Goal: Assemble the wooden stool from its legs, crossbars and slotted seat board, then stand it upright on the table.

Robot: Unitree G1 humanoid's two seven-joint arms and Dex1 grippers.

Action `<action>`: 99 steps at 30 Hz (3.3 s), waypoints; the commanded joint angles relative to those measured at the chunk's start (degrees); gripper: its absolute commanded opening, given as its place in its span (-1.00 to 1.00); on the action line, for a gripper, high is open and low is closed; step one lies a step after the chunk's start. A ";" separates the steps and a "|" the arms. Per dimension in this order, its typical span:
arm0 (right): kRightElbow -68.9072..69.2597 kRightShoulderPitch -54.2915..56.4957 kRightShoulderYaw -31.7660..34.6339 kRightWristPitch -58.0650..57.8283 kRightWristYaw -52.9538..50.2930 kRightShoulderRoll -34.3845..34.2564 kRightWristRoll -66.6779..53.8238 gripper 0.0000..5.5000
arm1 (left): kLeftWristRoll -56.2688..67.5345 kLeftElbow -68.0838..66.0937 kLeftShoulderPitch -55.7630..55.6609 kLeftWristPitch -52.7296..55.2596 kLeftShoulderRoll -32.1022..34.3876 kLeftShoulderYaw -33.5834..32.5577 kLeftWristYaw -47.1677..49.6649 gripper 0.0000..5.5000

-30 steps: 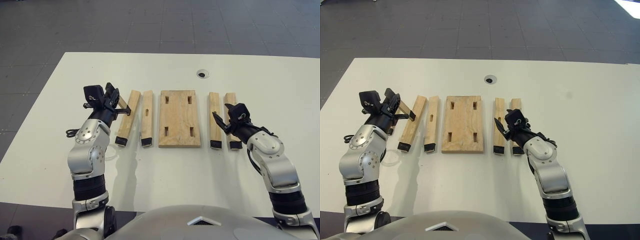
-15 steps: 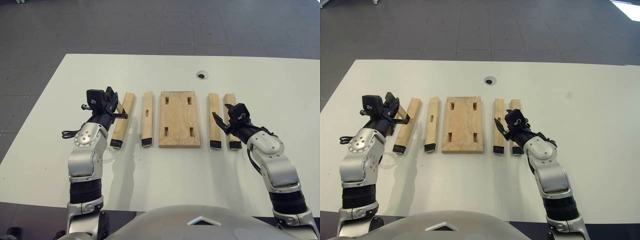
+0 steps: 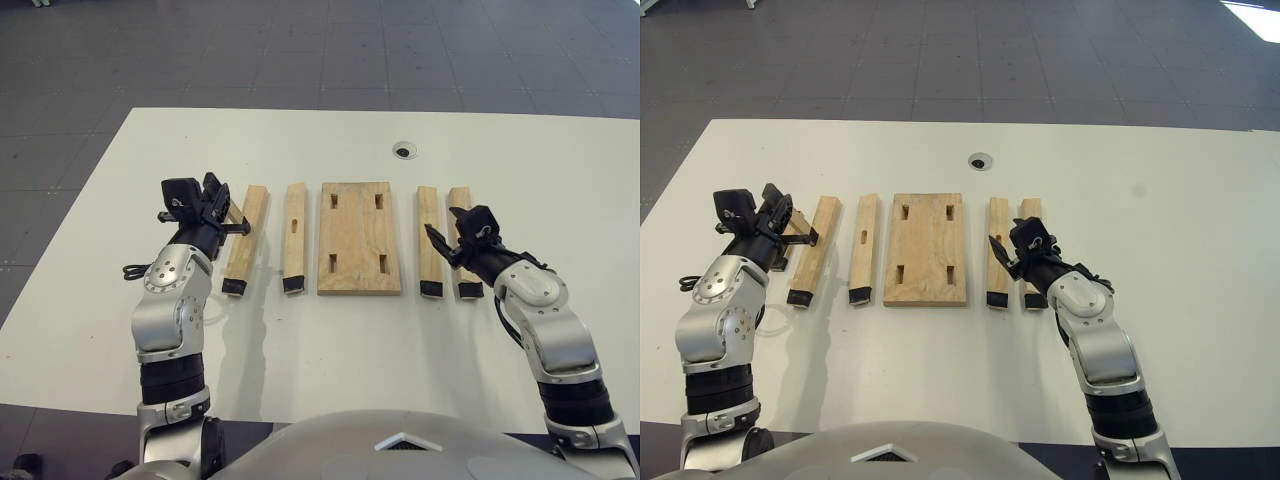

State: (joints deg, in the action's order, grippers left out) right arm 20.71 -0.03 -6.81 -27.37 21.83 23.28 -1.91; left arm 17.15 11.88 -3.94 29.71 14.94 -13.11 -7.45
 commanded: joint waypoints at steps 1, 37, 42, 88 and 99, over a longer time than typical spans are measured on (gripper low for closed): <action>-0.12 0.92 0.38 0.07 0.24 0.57 0.58 -0.02 | -0.45 -1.30 0.78 2.90 -1.34 1.19 0.97 -0.84; 0.08 0.99 0.40 -0.38 -0.48 -0.07 1.10 -0.02 | 3.89 -13.10 -24.70 7.36 4.11 -4.08 0.10 -0.42; 0.40 0.53 0.31 -0.38 -0.56 -0.16 1.16 -0.02 | 4.87 -11.41 -26.81 5.34 4.40 -5.80 0.34 -0.42; 2.07 -2.42 -0.01 -1.07 -1.24 -0.56 1.94 -0.02 | -0.41 13.94 9.28 -11.12 6.28 -2.21 -7.13 0.06; 1.69 -1.88 -0.21 -0.94 -0.94 -0.40 1.95 -0.02 | -3.73 6.64 25.32 -12.20 4.47 3.96 -10.73 0.23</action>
State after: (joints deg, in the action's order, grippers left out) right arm 22.28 -2.53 -7.32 -27.78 20.68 22.65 -0.14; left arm 14.49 21.70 20.48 16.57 19.44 -9.59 -17.78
